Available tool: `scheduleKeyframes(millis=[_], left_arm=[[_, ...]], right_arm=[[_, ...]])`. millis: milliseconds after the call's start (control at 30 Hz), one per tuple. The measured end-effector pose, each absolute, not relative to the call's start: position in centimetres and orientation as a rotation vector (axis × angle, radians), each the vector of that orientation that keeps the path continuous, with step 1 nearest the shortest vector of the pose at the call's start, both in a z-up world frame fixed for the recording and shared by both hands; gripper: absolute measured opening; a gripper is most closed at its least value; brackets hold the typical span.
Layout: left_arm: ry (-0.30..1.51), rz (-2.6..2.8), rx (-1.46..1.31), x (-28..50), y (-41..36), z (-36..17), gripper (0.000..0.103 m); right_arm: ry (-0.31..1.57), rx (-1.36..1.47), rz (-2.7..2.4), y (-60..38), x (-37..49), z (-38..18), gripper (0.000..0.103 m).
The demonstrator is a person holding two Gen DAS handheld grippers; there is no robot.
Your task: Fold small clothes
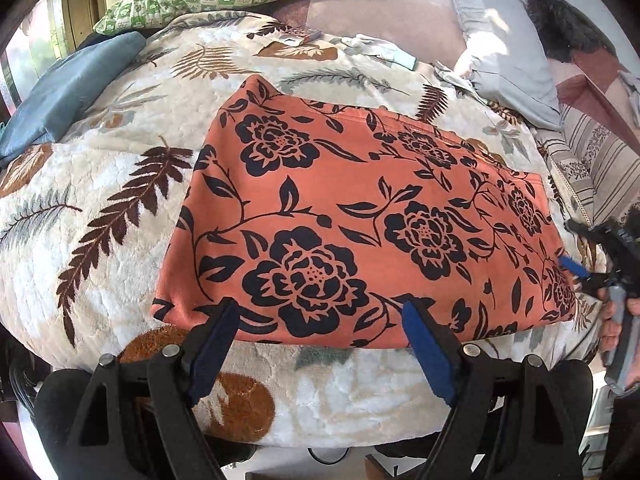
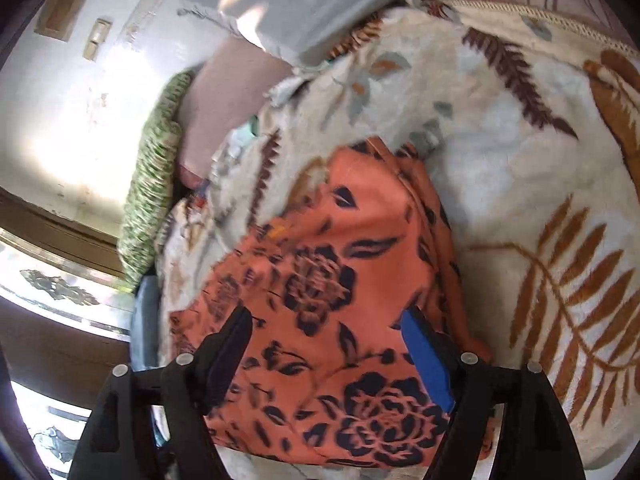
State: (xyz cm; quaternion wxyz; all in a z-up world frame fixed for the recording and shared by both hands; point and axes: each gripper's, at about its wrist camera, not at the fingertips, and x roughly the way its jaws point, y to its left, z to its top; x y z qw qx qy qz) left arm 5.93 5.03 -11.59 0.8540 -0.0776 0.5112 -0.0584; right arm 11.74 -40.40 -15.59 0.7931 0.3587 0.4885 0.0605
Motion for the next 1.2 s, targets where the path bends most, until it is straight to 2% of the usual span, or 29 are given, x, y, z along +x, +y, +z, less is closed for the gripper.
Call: scheduleKeyframes(millis=[33, 67, 133, 267, 333, 467, 533, 700, 800, 833, 867, 1067, 1200], left_arm=[[1.074, -0.129, -0.161, 5.7, 4.9, -11.4, 0.083], [1.070, -0.132, -0.156, 5.5, 4.9, -11.1, 0.083], [1.056, -0.123, -0.147, 5.2, 5.1, -10.7, 0.083], [1.063, -0.107, -0.189, 5.2, 5.5, -10.6, 0.083], [1.055, -0.113, -0.197, 5.1, 5.5, -10.5, 0.083], [1.048, -0.145, -0.175, 5.1, 5.0, -10.3, 0.083], [1.038, -0.149, -0.167, 5.0, 4.9, -10.1, 0.083], [1.038, -0.147, -0.206, 5.4, 5.2, -10.4, 0.083], [1.061, -0.139, -0.217, 5.9, 5.3, -11.2, 0.083], [1.073, -0.134, -0.212, 6.0, 5.2, -11.6, 0.083], [1.088, -0.125, -0.200, 6.2, 5.2, -11.9, 0.083], [1.078, -0.097, -0.237, 6.3, 6.2, -11.9, 0.083], [1.061, -0.115, -0.212, 6.3, 5.7, -11.4, 0.083]], right_arm=[[1.103, 0.789, 0.117, -40.7, 12.0, -17.7, 0.079], [1.069, 0.840, 0.114, -41.3, 11.8, -18.0, 0.079], [1.050, 0.885, 0.111, -41.6, 11.6, -16.2, 0.079], [0.976, 0.771, 0.199, -39.8, 11.0, -11.6, 0.079], [0.948, 0.759, 0.251, -39.0, 10.3, -11.3, 0.082], [1.130, 0.796, 0.153, -39.3, 10.8, -18.0, 0.081], [1.074, 0.848, 0.147, -39.7, 10.4, -16.9, 0.081], [0.997, 0.762, 0.227, -38.5, 8.9, -12.1, 0.081], [1.068, 0.776, 0.193, -38.7, 8.0, -14.9, 0.084], [1.162, 0.761, 0.134, -38.9, 8.1, -17.1, 0.081], [1.179, 0.792, 0.127, -39.4, 7.9, -18.2, 0.081], [1.040, 0.763, 0.158, -40.4, 6.1, -13.2, 0.081], [1.010, 0.764, 0.105, -41.8, 4.9, -13.0, 0.081]])
